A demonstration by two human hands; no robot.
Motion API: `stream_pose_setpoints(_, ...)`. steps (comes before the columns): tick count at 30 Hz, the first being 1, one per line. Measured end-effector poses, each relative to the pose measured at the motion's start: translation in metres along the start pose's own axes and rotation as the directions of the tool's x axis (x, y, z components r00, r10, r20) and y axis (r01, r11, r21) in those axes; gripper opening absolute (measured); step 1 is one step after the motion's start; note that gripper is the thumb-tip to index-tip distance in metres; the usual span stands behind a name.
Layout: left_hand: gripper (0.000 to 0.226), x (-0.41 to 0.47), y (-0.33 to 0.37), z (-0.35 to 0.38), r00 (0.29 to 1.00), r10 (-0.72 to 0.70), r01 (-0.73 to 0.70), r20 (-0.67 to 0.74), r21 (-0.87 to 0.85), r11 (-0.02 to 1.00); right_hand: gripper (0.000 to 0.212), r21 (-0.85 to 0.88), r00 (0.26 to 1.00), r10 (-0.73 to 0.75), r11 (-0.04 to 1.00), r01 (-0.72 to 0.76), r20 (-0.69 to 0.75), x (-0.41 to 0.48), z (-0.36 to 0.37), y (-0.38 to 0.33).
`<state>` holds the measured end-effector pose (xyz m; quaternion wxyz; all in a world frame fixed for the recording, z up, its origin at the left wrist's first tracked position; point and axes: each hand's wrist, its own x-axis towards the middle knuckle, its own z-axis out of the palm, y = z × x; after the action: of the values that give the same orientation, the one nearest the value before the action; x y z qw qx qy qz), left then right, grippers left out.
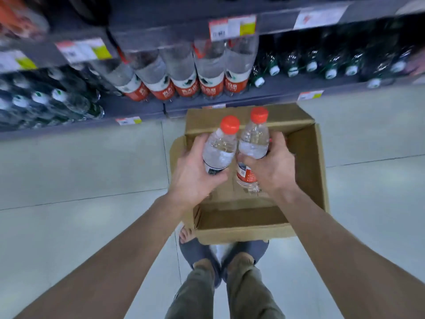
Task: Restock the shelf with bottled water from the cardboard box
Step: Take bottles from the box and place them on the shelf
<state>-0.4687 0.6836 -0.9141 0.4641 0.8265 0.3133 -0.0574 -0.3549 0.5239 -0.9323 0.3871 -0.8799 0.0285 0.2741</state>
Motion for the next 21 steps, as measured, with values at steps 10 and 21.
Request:
stream_pose_setpoints(10, 0.082, -0.122, 0.225, -0.254, 0.959, 0.245, -0.229, -0.143, 0.122, 0.966, 0.061, 0.052, 0.916, -0.362, 0.925, 0.376, -0.176, -0.199, -0.162, -0.278)
stream_pose_setpoints(21, 0.083, -0.334, 0.301, -0.451, 0.805, 0.419, -0.405, -0.42, 0.128, 0.905, 0.082, 0.005, 0.706, -0.701, 0.709, 0.705, -0.106, -0.439, -0.238, -0.453)
